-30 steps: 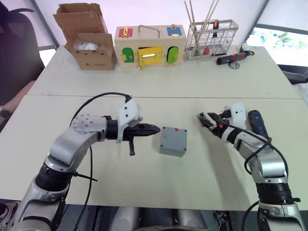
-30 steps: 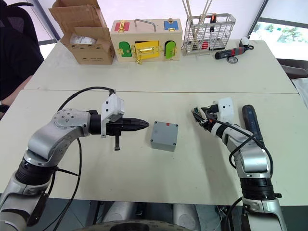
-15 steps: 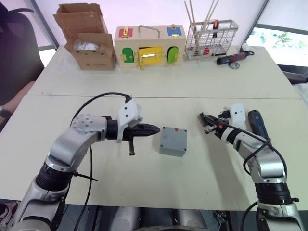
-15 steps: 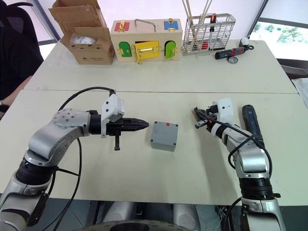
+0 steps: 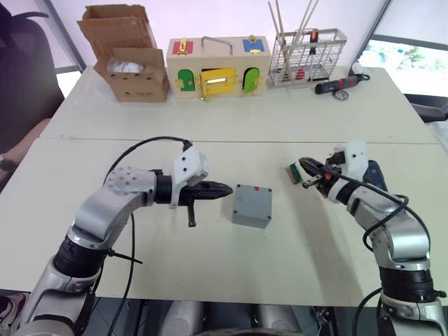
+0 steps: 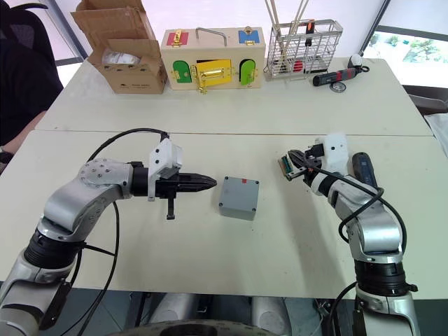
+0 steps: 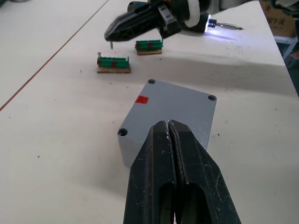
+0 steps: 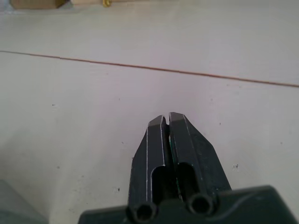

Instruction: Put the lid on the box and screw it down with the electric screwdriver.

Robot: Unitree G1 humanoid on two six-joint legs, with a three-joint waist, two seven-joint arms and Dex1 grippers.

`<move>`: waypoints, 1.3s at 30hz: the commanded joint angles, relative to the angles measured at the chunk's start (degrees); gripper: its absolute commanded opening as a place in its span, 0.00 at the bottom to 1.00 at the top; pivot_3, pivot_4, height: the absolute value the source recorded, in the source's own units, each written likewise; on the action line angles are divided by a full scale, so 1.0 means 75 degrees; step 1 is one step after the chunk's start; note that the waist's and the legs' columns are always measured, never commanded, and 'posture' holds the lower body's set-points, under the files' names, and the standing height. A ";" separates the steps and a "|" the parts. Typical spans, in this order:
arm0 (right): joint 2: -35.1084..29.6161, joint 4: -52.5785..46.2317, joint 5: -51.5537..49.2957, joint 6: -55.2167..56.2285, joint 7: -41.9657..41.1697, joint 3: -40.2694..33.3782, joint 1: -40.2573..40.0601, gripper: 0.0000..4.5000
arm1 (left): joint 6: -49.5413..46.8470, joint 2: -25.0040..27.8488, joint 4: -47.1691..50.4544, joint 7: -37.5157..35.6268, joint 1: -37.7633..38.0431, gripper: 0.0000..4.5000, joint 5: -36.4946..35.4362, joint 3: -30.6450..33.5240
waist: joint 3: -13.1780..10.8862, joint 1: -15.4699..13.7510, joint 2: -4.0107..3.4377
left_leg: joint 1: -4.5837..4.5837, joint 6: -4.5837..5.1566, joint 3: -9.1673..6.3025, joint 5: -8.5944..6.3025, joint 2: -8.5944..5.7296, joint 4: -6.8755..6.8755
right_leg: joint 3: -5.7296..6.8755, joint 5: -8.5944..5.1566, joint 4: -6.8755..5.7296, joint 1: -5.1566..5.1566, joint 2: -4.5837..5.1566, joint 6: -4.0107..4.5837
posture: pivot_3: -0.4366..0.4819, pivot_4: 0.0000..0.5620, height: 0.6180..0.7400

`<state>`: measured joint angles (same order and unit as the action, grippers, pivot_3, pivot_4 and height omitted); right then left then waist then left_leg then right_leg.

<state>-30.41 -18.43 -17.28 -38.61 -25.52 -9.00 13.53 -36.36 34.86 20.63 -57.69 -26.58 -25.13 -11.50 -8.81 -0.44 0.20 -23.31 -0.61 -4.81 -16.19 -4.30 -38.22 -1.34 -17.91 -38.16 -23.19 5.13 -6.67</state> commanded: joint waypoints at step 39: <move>-0.0664 -0.2997 -0.2397 -0.1884 -0.0464 -0.0002 -0.0709 0.00 | 0.0678 0.0661 -0.0262 -0.0836 0.0169 0.00 0.0465 -0.0206 | 0.0000 -0.0019 0.0000 | 0.0000 0.0002 -0.0003 -0.0001 0.0003 0.0003 | -0.0006 0.0000 0.0003 0.0002 0.0001 0.0000 | 0.48 0.27 1.00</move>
<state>-34.97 -38.53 -34.15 -52.72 -29.05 -7.60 8.21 -32.15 39.86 18.13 -63.63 -24.85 -21.74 -12.80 -8.81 -0.59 0.20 -23.31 -0.59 -4.83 -16.20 -4.28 -38.20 -1.38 -17.91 -38.14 -23.18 5.13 -6.66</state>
